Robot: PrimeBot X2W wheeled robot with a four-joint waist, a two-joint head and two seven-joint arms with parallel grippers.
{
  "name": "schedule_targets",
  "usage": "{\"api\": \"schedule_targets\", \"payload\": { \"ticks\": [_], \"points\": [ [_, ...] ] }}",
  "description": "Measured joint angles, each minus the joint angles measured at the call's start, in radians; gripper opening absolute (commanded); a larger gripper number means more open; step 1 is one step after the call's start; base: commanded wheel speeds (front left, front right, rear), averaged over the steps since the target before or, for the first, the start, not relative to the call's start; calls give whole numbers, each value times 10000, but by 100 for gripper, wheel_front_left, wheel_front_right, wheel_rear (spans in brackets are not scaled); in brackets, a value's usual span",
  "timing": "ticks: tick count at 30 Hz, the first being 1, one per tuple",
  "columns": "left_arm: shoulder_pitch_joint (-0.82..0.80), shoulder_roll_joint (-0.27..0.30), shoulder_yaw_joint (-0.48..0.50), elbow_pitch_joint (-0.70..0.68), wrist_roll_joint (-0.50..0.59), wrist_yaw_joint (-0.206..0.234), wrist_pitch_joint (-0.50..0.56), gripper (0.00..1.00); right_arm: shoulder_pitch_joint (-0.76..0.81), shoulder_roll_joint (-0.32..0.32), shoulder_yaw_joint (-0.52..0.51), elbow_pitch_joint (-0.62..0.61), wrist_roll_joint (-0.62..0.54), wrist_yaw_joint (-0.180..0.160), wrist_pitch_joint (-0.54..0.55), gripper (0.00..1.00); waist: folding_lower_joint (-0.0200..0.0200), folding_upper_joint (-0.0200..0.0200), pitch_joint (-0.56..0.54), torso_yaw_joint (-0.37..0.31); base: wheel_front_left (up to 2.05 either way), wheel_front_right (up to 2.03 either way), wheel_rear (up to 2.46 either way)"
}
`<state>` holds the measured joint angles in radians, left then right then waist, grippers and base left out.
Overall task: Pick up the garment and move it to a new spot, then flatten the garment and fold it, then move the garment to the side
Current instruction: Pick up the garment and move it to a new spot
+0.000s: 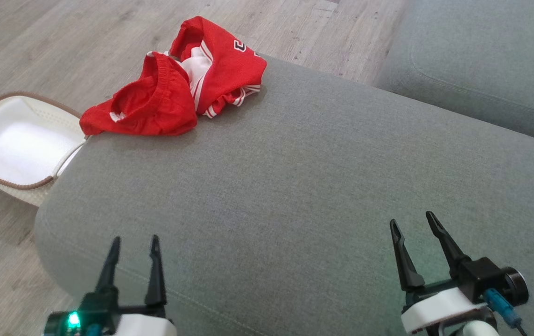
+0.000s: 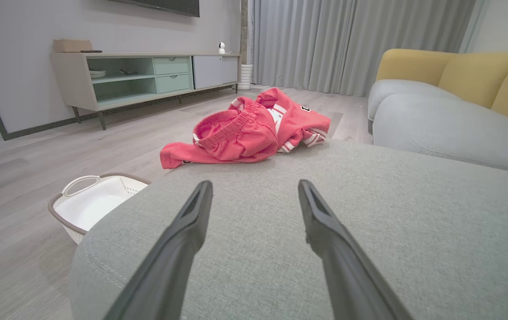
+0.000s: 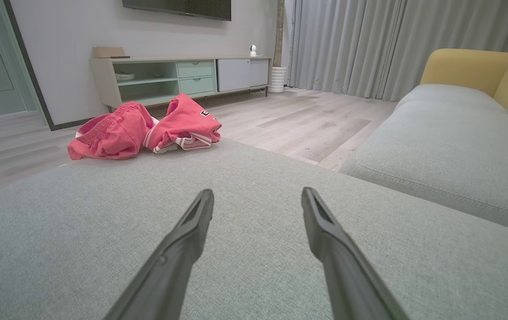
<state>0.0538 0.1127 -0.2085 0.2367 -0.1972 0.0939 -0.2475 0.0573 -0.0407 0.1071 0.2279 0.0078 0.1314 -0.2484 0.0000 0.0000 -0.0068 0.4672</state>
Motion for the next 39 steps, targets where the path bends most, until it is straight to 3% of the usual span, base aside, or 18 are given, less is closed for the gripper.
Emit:
{"api": "schedule_targets", "payload": {
  "ticks": [4,10,17,22,25,30,39],
  "points": [
    [83,69,194,-374,-94,128,-2,100,1,0,-13,-29,-92,0,0,100,0,0,14,-18,0,0,0],
    [-97,439,832,-1975,-228,265,-4,100,1,-2,-209,-259,-600,0,8,100,0,0,329,-137,0,0,0],
    [-3335,2011,2151,-2995,-510,63,970,100,-305,-8,-169,-959,-1375,0,464,100,1,0,1274,-352,0,0,0],
    [-6175,3187,2531,-1615,-936,-629,2163,100,-1131,-44,104,-1553,-1990,0,897,100,2,0,2235,-699,0,0,0],
    [-7380,3551,2592,-332,-1241,-995,2761,100,-1493,-102,244,-1862,-2314,0,1124,100,3,0,2848,-989,0,0,0],
    [-8662,3595,2274,1655,-1613,-1651,3411,100,-1568,-384,282,-2322,-2383,0,1425,100,4,-1,3827,-1494,0,0,0],
    [-8995,3235,1929,4633,-2255,-1912,4460,100,-2123,-431,117,-3170,-2458,0,1701,100,3,-1,5360,-2161,0,0,0]
  ]
}}
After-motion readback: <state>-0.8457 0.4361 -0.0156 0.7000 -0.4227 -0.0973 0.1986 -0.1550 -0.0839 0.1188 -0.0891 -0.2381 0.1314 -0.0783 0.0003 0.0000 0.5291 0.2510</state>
